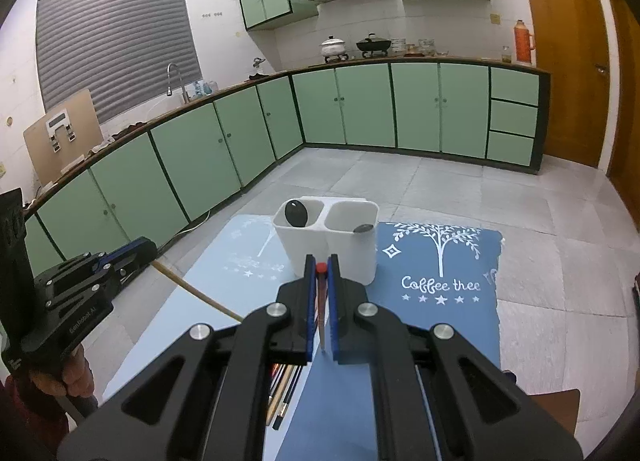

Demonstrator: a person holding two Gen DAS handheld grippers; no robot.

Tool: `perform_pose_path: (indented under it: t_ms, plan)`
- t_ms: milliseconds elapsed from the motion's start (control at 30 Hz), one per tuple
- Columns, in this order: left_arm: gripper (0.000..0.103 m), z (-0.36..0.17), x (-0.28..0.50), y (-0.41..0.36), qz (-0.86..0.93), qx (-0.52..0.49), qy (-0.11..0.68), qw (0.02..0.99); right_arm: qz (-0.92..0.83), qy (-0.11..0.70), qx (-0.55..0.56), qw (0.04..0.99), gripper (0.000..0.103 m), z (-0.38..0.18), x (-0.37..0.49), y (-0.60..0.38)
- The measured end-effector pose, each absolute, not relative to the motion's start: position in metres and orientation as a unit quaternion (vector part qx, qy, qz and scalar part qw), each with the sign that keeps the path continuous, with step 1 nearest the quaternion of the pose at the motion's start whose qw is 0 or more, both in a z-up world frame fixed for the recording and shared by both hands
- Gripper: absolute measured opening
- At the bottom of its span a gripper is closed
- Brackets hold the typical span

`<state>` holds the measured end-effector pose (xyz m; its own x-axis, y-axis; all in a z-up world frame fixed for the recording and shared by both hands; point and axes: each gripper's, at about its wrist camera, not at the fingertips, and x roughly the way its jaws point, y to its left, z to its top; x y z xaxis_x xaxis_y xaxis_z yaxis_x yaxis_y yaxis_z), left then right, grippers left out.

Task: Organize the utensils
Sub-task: 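Lift both chopsticks and carry them over the white holder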

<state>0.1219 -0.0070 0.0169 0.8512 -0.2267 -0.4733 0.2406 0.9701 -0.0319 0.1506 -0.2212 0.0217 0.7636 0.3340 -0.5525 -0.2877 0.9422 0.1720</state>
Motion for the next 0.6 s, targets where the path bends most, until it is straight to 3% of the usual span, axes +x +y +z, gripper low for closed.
perform_pose_path:
  t_ms: [267, 600]
  plan:
    - [0.006, 0.038, 0.129, -0.008, -0.132, 0.016, 0.231, 0.964, 0.185, 0.290, 0.037, 0.938, 0.005, 0.050, 0.161, -0.228]
    - [0.006, 0.112, 0.152, -0.026, -0.153, 0.027, 0.146, 0.977, 0.196, 0.232, 0.039, 0.952, 0.005, 0.121, 0.188, -0.244]
